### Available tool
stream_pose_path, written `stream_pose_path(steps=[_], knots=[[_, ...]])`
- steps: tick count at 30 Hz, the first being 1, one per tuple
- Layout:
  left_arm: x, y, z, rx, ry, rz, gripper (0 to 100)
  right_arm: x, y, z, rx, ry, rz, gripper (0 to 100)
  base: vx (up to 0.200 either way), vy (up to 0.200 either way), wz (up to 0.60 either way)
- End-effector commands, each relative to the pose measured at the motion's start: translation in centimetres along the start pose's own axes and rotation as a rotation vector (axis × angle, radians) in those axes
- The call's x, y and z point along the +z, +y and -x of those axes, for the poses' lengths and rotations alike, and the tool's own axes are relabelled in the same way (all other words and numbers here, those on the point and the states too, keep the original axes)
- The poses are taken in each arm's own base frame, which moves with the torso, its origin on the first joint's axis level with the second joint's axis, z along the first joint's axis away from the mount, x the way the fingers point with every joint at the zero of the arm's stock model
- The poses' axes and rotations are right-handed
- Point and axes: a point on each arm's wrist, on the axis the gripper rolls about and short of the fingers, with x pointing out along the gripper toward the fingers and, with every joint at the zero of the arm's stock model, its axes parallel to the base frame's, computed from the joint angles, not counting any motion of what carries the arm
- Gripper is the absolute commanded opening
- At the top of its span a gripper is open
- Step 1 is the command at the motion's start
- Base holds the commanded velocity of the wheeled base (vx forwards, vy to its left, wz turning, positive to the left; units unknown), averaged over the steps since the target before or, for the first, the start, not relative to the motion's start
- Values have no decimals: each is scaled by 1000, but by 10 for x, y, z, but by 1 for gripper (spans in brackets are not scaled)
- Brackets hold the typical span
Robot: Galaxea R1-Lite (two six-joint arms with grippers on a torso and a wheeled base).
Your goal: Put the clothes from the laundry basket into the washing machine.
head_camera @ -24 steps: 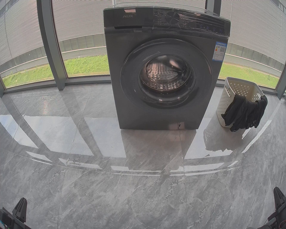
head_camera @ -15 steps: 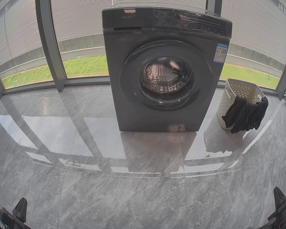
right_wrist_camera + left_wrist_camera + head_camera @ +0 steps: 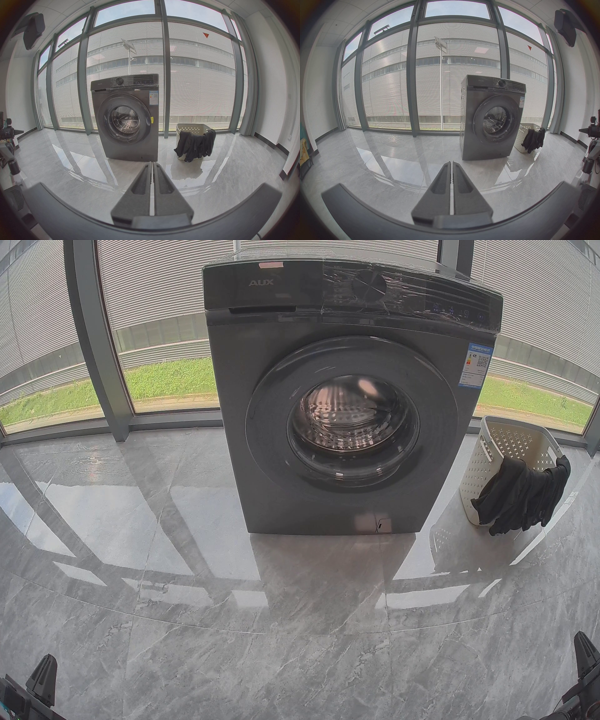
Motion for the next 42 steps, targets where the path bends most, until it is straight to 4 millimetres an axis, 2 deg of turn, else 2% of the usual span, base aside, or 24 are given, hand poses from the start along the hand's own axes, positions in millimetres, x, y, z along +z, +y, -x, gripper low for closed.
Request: stream_pose_path(steps=[1,7,25,34,42], knots=[[-5,0,0,0,0,0,0,-5,0,0,1,-1,1,0,0,0,0],[-5,0,0,0,0,0,0,-5,0,0,1,-1,1,0,0,0,0],[-5,0,0,0,0,-4,0,-5,0,0,1,-1,1,0,0,-200,0],[-5,0,0,-1,0,-4,0,-5,0,0,-1,-1,1,0,0,0,0],[-5,0,0,0,0,-2,0,-5,0,0,-1,-1,1,0,200,0,0]])
